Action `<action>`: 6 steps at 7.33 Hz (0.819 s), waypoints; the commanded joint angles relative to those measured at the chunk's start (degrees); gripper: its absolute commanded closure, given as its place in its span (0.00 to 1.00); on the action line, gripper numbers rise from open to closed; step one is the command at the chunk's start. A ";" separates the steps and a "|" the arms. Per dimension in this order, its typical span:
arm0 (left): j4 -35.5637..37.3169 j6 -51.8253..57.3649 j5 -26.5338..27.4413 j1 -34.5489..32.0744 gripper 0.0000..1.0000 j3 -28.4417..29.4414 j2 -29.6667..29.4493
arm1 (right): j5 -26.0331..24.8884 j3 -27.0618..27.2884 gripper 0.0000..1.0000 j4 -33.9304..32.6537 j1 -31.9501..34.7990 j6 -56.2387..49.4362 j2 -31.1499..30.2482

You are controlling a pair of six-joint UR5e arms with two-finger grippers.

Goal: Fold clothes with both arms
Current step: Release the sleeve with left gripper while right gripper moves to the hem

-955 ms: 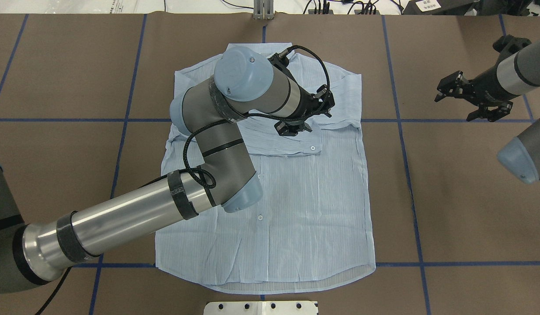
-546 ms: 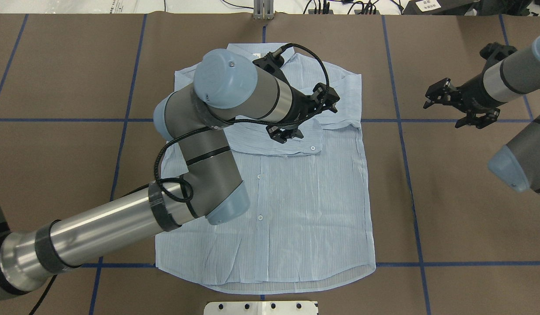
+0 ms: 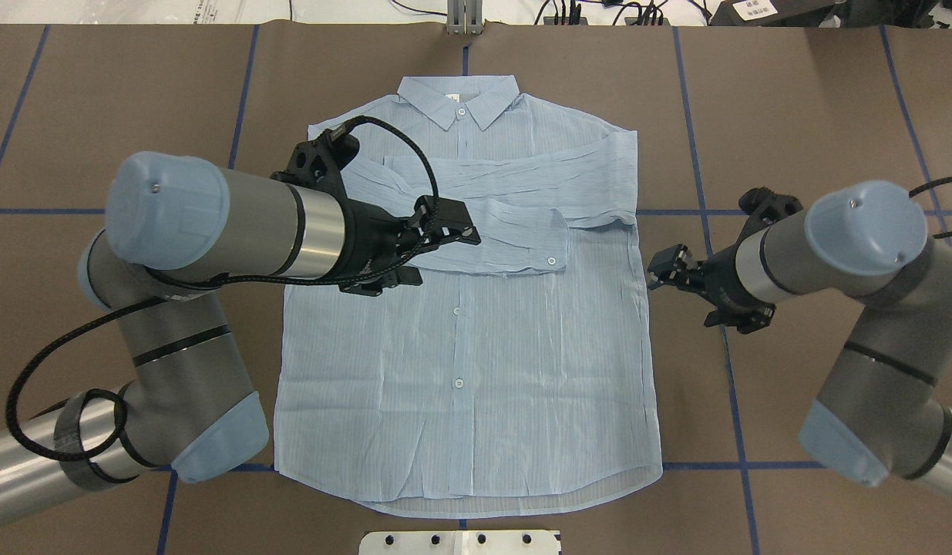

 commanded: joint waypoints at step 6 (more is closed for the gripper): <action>-0.30 0.91 0.63 -0.39 0.01 -4.80 4.46 | -28.22 9.18 0.15 -9.35 -28.92 23.59 -5.12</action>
